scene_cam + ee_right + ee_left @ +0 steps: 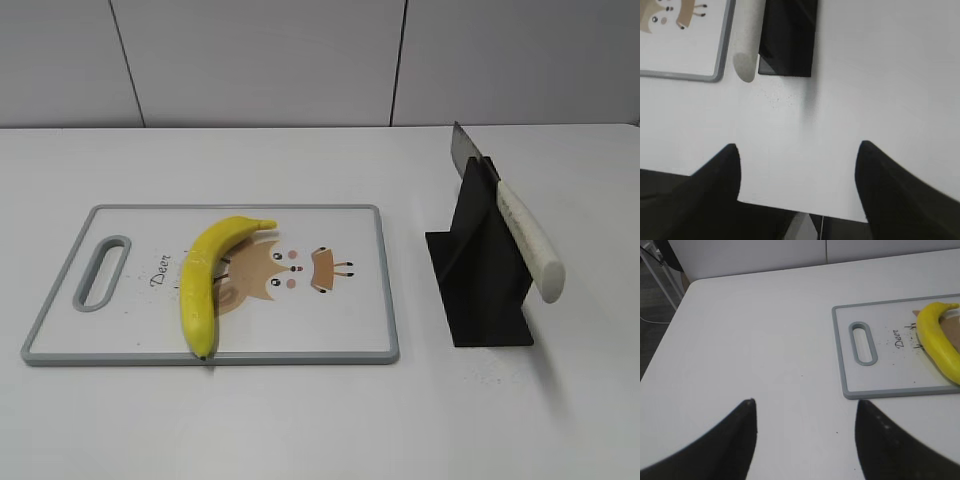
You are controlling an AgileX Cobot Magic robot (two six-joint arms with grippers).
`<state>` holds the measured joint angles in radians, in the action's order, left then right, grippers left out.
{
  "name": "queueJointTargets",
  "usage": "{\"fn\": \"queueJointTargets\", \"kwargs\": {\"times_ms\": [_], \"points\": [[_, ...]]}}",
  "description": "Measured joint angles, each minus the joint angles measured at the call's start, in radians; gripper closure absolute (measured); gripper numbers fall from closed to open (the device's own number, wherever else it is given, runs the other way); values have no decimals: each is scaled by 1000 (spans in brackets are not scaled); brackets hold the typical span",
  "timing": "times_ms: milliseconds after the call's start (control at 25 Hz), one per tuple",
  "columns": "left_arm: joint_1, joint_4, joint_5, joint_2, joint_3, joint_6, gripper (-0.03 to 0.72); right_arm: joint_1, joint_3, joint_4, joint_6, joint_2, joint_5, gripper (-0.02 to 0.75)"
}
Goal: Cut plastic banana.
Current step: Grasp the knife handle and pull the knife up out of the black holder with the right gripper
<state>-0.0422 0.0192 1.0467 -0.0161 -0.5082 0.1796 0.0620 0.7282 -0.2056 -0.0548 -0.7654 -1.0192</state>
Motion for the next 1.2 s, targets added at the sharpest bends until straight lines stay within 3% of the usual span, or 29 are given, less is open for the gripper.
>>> {"fn": "queueJointTargets", "kwargs": {"times_ms": [200,640,880,1200], "points": [[0,0,0,0,0,0,97,32,159,14,1,-224,-75,178],[0,0,0,0,0,0,99,186,462,13,21,-607,-155,180],[0,0,0,0,0,0,99,239,545,24,72,-762,-149,181],[0,0,0,0,0,0,99,275,578,146,214,-952,-137,218]]}}
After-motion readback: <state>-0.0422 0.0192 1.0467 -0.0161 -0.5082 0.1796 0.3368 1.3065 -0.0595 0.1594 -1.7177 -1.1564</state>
